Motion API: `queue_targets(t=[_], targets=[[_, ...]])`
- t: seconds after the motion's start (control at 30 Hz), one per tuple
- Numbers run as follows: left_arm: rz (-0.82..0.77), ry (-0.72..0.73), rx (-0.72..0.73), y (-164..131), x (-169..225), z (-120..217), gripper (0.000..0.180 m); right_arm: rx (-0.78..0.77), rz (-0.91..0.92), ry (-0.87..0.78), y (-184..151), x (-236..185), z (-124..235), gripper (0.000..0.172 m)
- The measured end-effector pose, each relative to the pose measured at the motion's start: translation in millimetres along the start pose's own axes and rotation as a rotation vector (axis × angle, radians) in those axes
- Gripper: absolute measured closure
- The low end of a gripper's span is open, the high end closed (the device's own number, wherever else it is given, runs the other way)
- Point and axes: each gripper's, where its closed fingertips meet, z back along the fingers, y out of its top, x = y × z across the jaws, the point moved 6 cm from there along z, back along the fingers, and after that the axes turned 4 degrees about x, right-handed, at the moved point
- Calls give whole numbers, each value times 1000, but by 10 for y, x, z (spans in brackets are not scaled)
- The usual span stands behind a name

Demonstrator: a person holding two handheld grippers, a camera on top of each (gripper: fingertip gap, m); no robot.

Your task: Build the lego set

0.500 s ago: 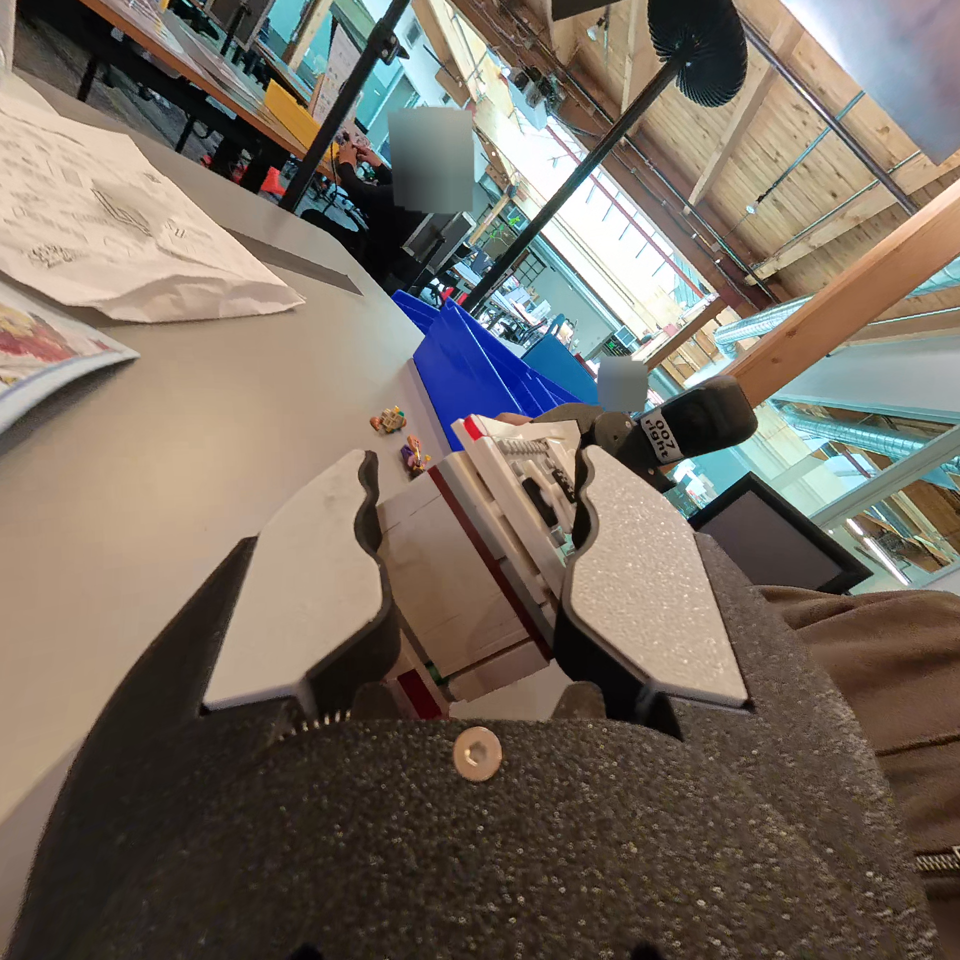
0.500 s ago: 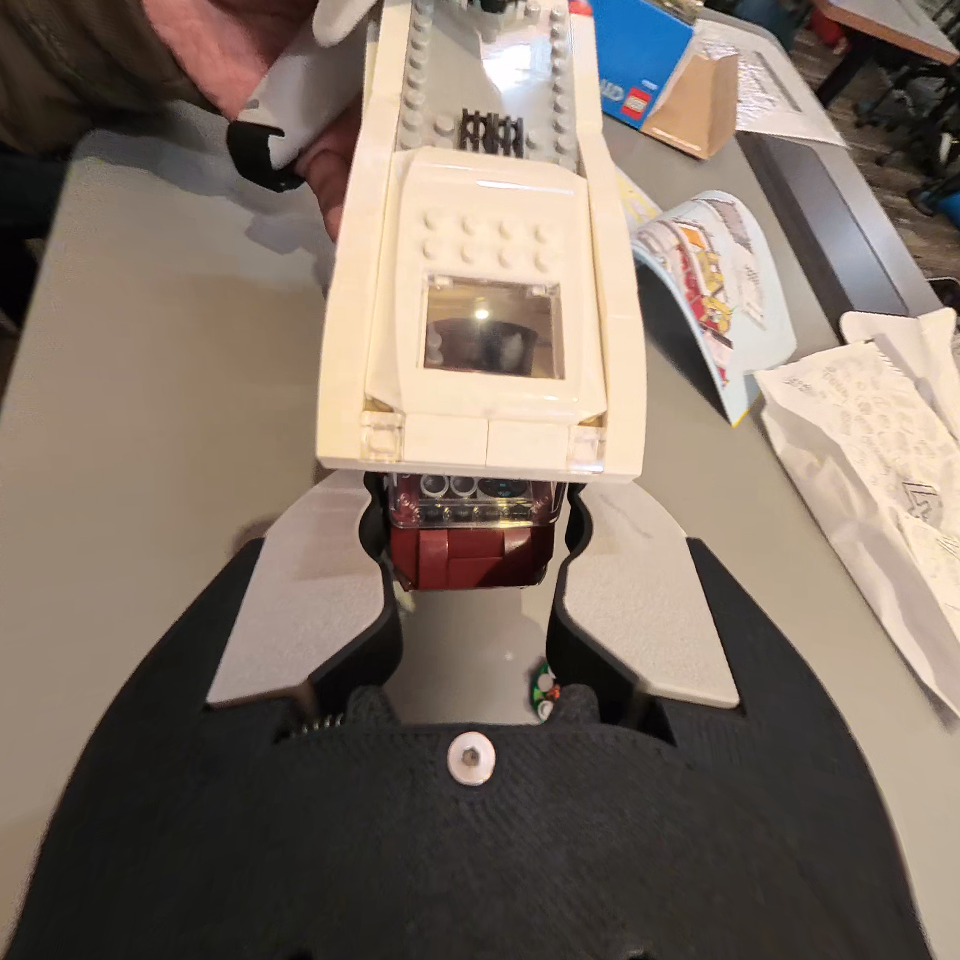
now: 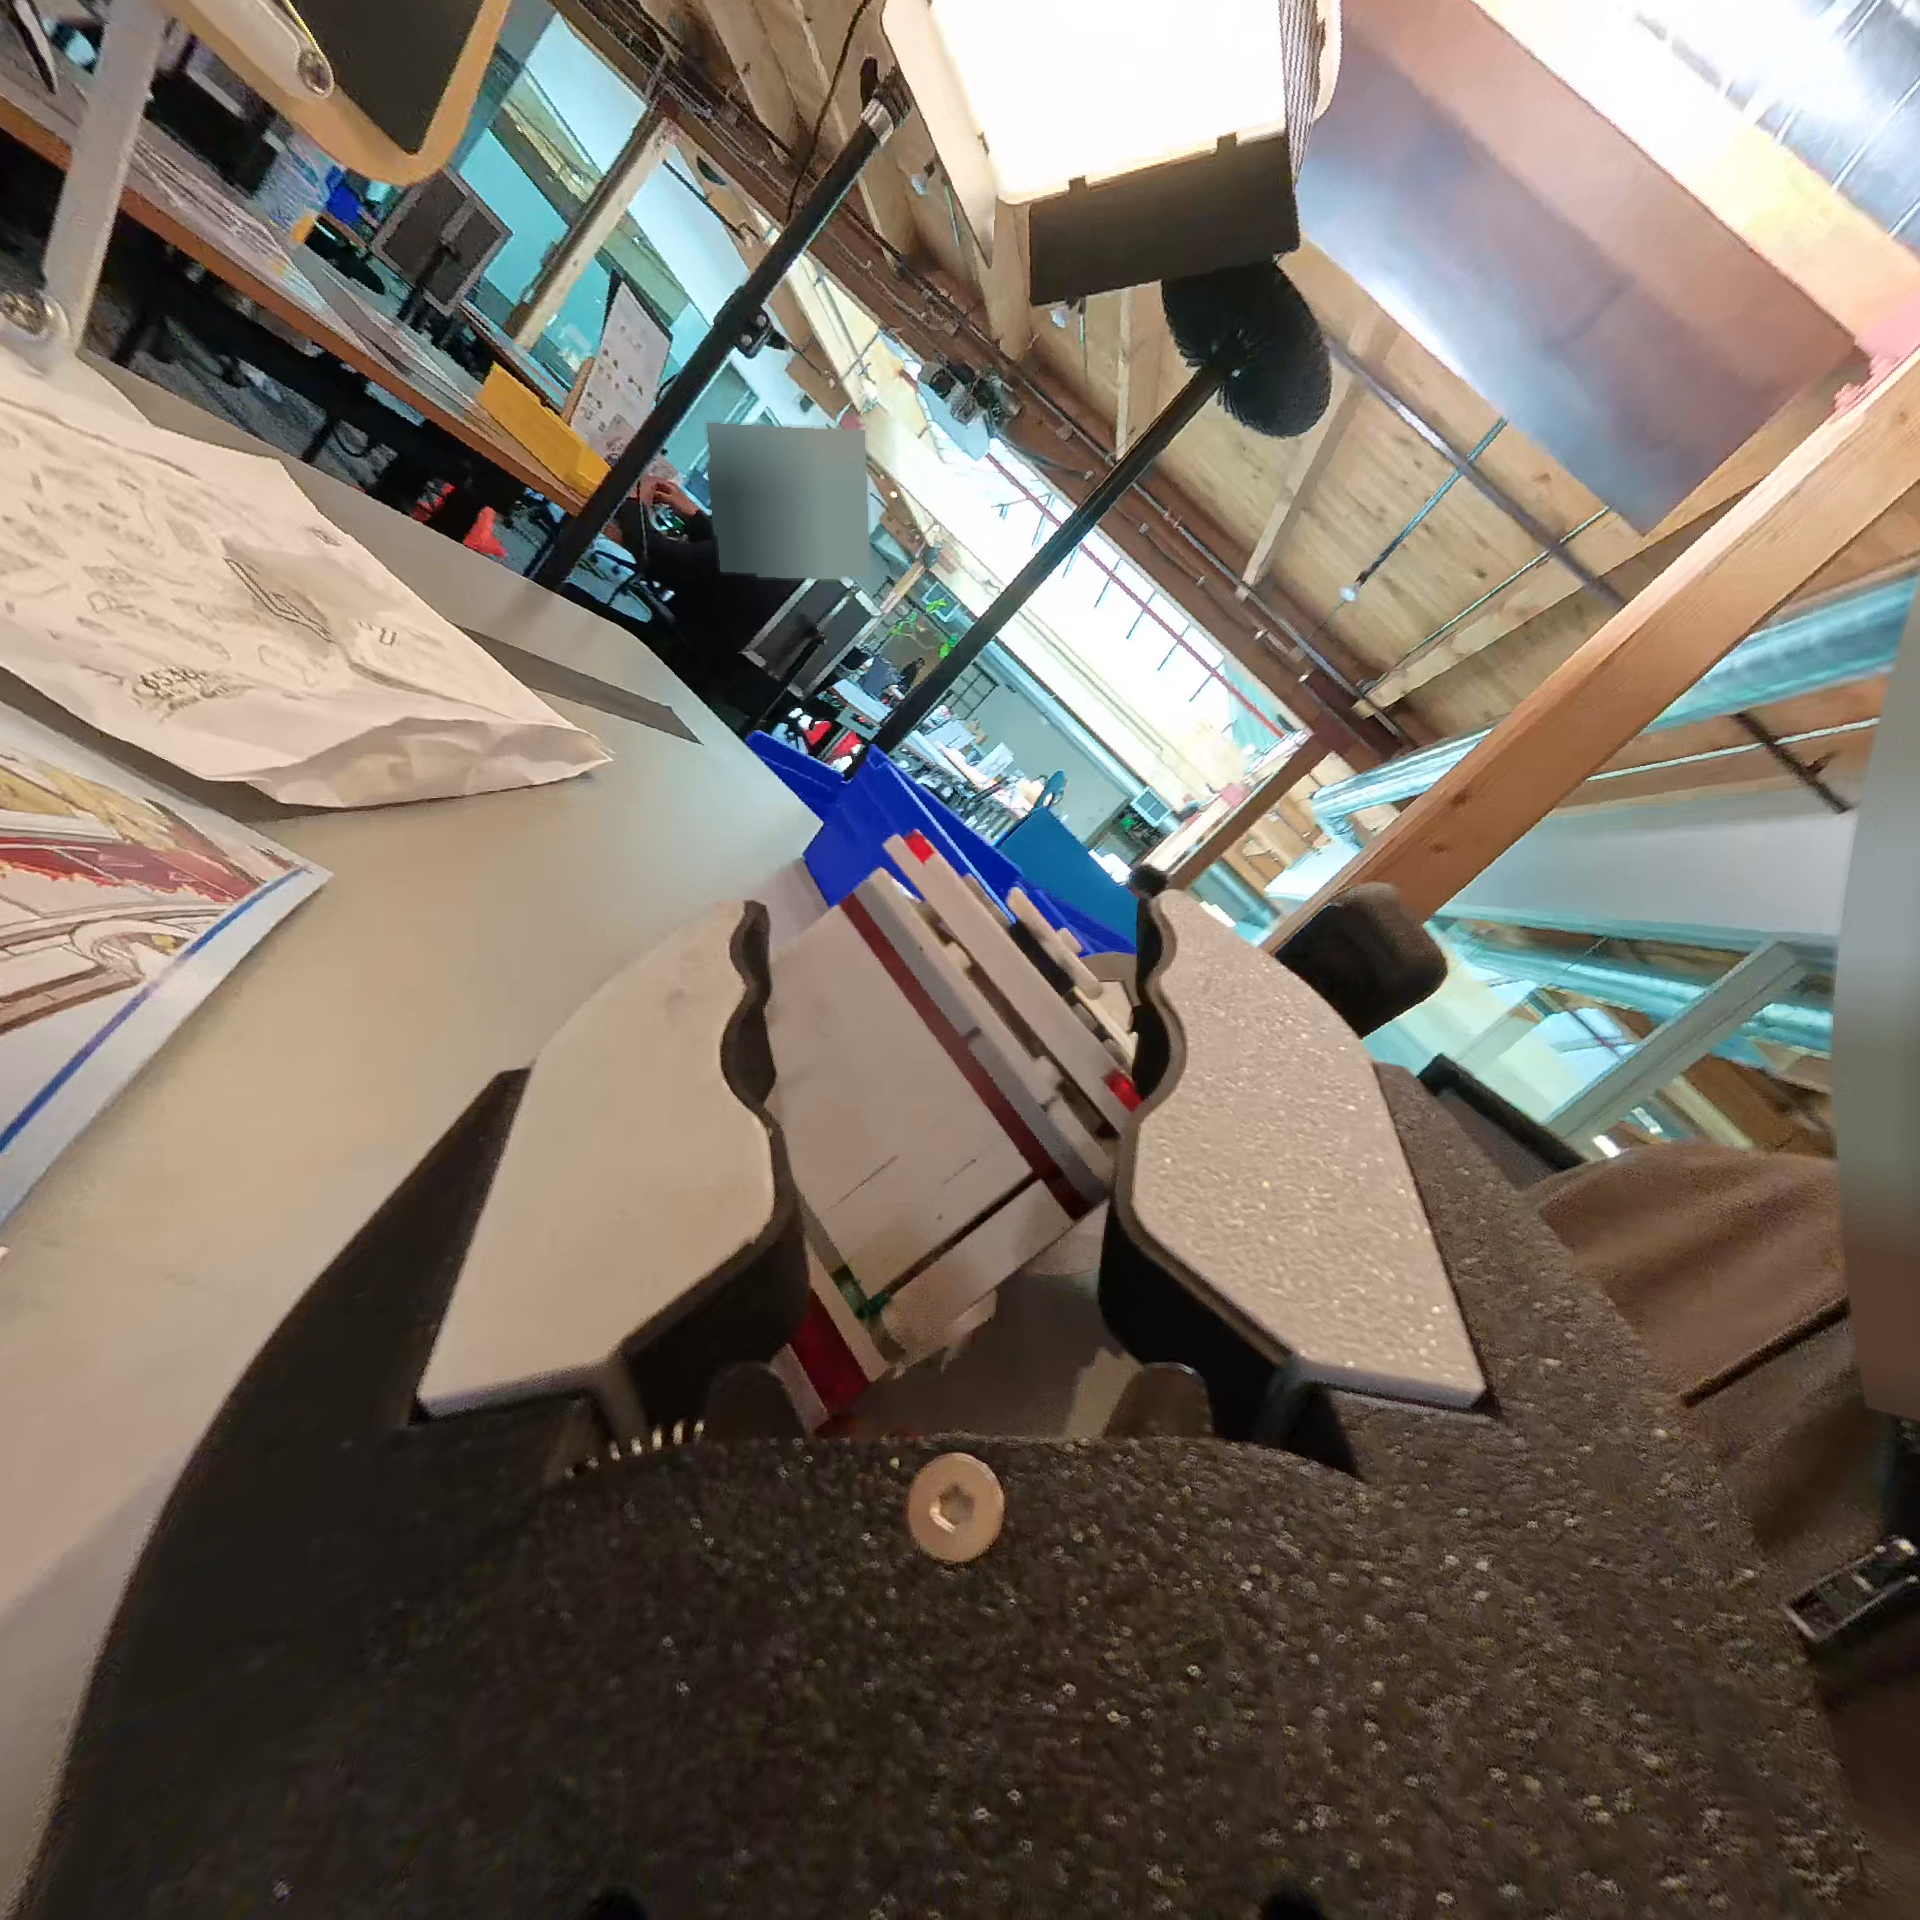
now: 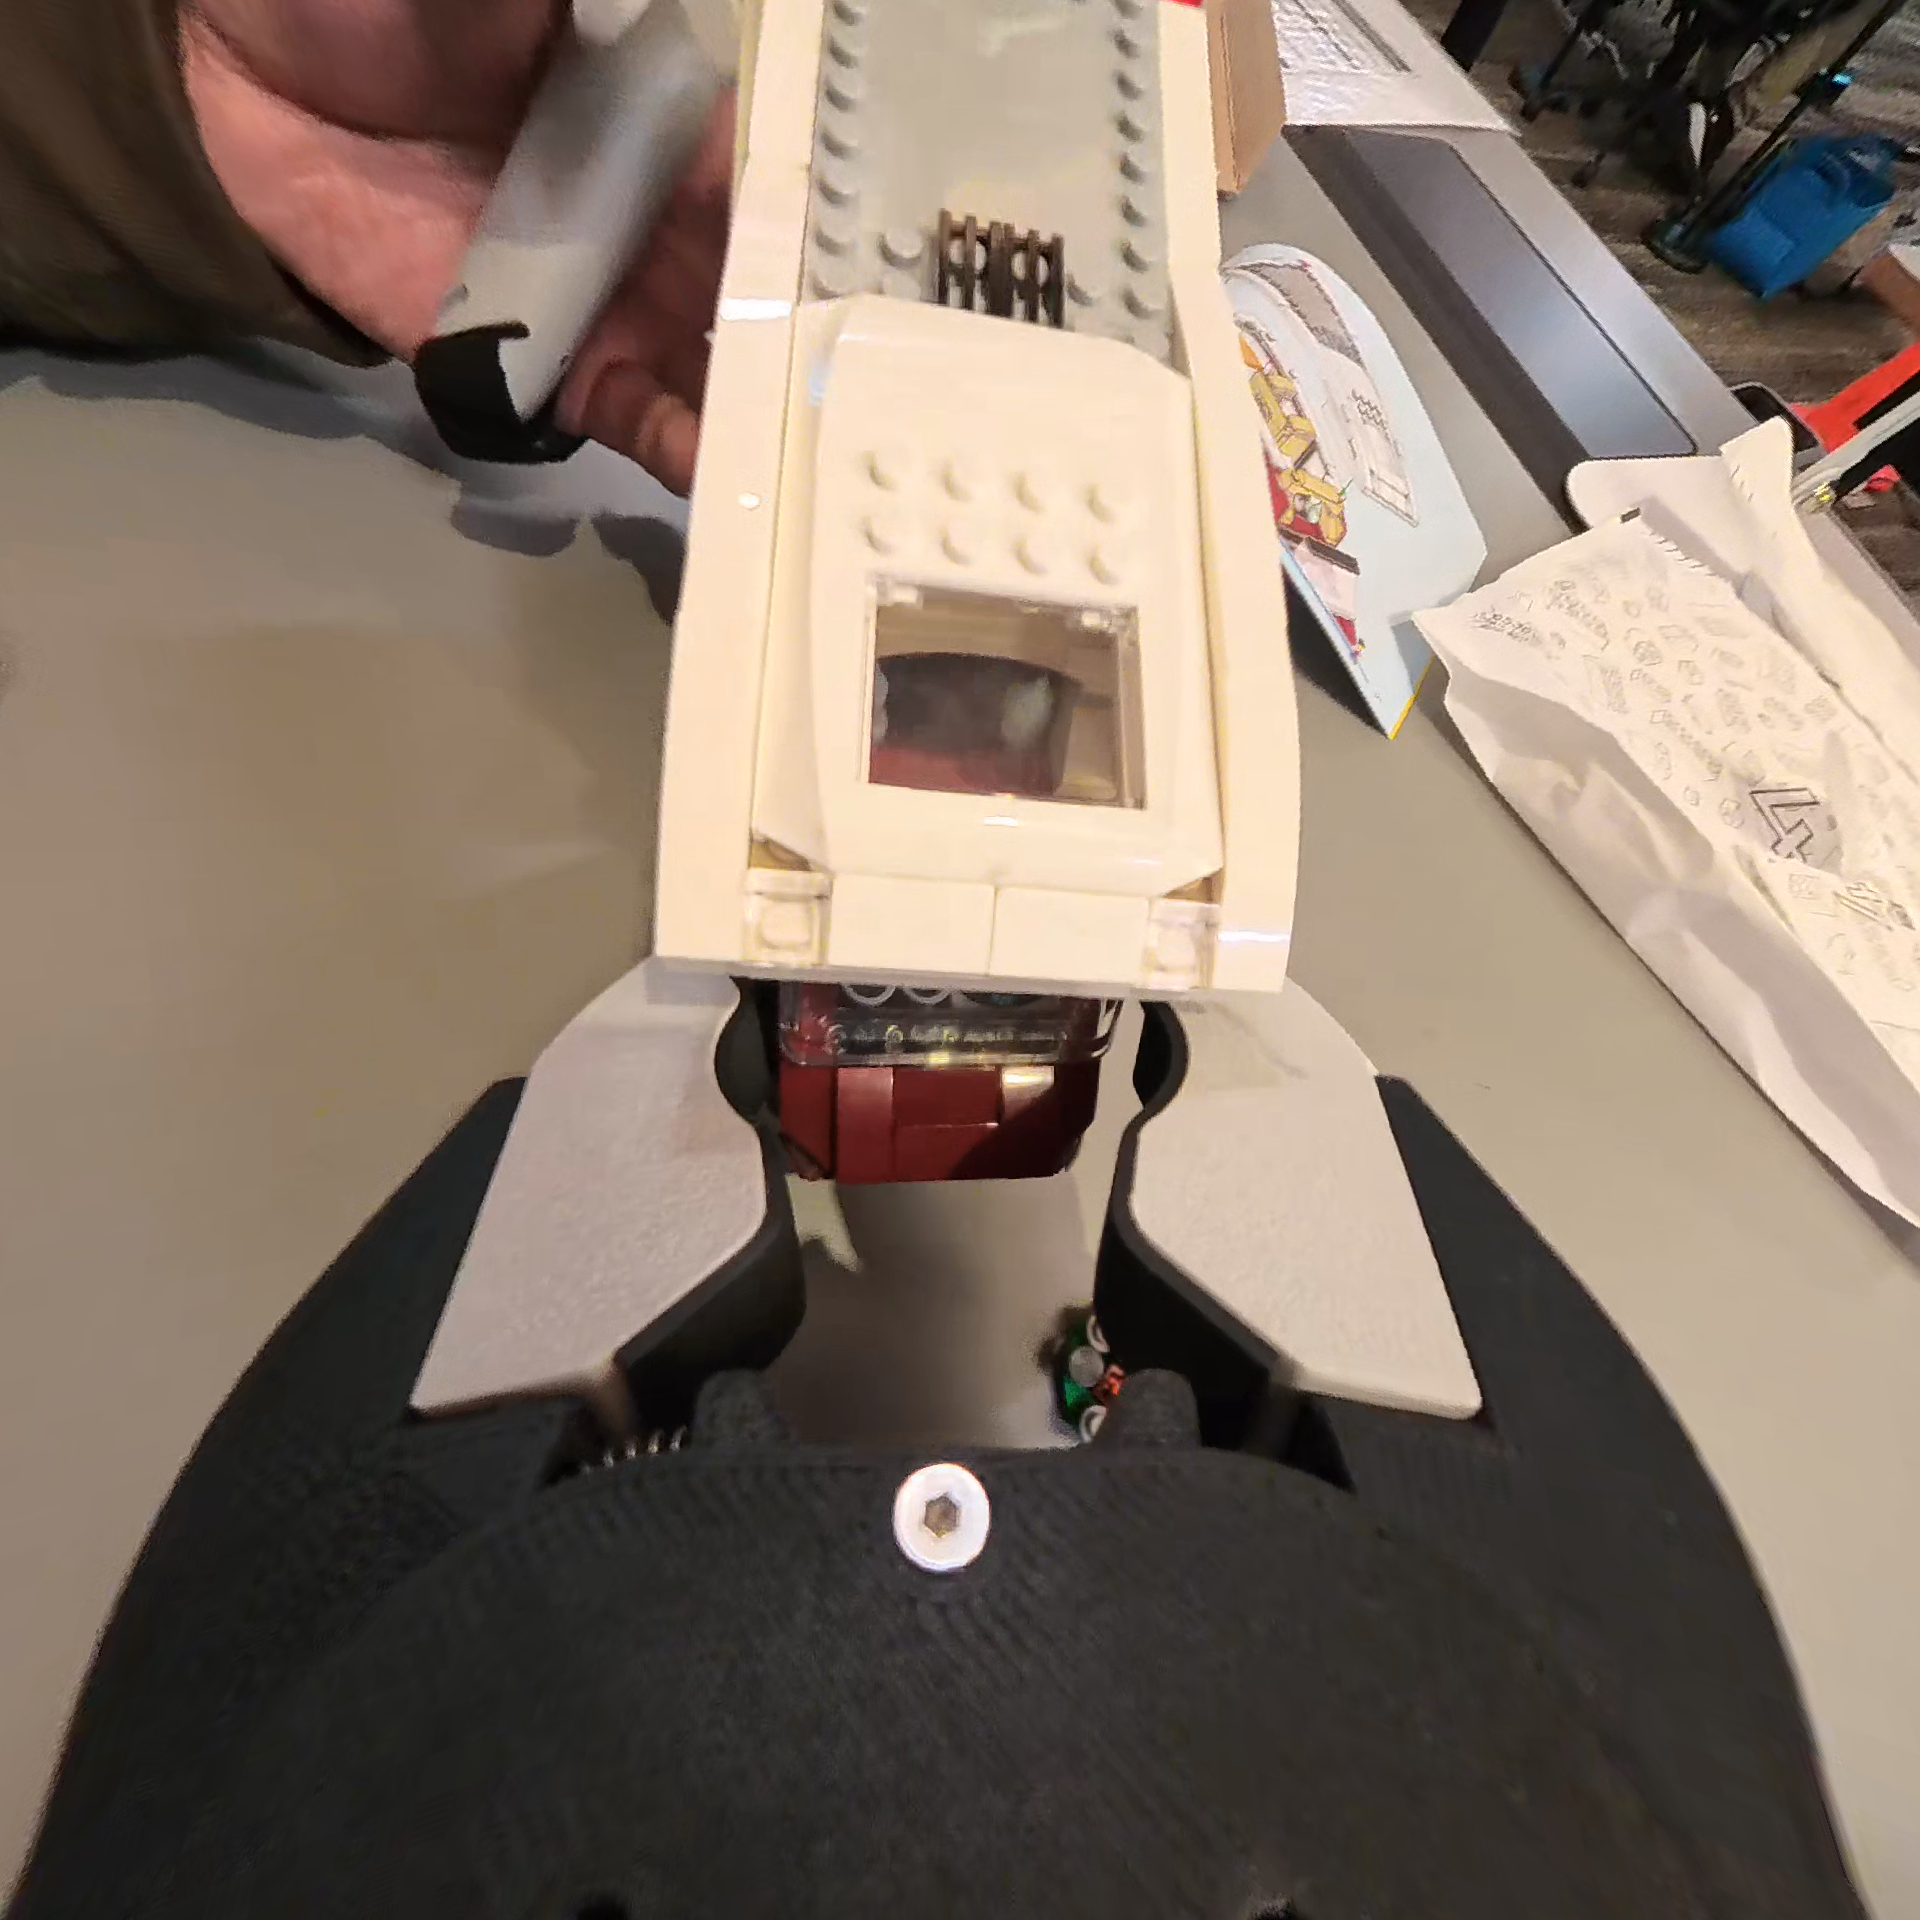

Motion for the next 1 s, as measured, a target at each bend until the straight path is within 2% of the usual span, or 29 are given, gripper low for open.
queue_targets(t=[0.13, 0.33, 0.8, 1.0], targets=[[-53, 34, 5, -42, -8, -17, 106, -8, -26, -11, -31, -25, -31, 102], [52, 61, 89, -41, -110, 19, 109, -22, -41, -30, -106, -49, -75, 102], [61, 138, -74, -211, -190, 22, 123, -144, 0, -11, -239, -121, -99, 102], [77, 130, -75, -209, -195, 28, 124, -156, -25, -2, -277, -103, -115, 101]])
